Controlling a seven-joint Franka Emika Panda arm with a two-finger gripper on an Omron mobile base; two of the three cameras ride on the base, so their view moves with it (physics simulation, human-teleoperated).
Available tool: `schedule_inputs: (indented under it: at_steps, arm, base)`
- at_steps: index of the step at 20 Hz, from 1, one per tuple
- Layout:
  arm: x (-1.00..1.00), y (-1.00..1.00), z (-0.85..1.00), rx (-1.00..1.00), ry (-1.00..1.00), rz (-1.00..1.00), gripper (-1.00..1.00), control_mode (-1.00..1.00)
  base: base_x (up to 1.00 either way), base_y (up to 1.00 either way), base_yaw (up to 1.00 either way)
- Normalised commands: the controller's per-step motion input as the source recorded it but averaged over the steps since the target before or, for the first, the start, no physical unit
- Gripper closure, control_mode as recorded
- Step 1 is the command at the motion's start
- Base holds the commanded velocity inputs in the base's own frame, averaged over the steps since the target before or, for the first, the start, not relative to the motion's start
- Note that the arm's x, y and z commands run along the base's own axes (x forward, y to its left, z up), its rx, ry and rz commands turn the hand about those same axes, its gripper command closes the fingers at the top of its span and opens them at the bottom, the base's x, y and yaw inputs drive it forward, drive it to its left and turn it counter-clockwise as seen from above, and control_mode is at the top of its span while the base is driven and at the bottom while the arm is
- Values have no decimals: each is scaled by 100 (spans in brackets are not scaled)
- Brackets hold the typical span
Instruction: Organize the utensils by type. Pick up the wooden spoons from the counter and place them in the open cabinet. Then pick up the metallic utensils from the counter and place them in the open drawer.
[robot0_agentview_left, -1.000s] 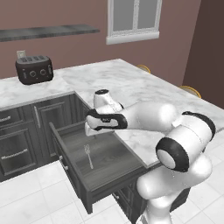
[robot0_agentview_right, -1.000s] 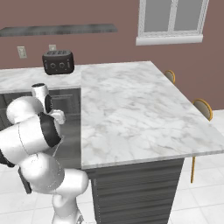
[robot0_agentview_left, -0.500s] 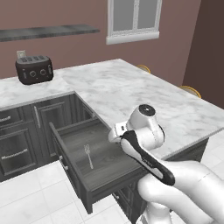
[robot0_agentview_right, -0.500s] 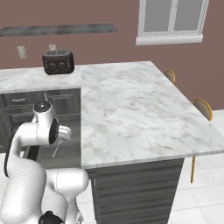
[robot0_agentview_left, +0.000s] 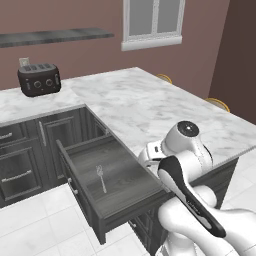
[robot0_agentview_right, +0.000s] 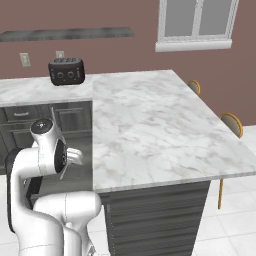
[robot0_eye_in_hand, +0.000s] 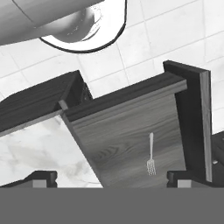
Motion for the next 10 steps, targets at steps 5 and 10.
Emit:
schedule_inputs:
  at_steps: [5,10]
  arm:
    - [0,-27,1,0,0,-4,-100,-100]
    - [0,-14,-8,0,-5,0,-100,-100]
  base:
    - [0,0,0]
    - [0,0,0]
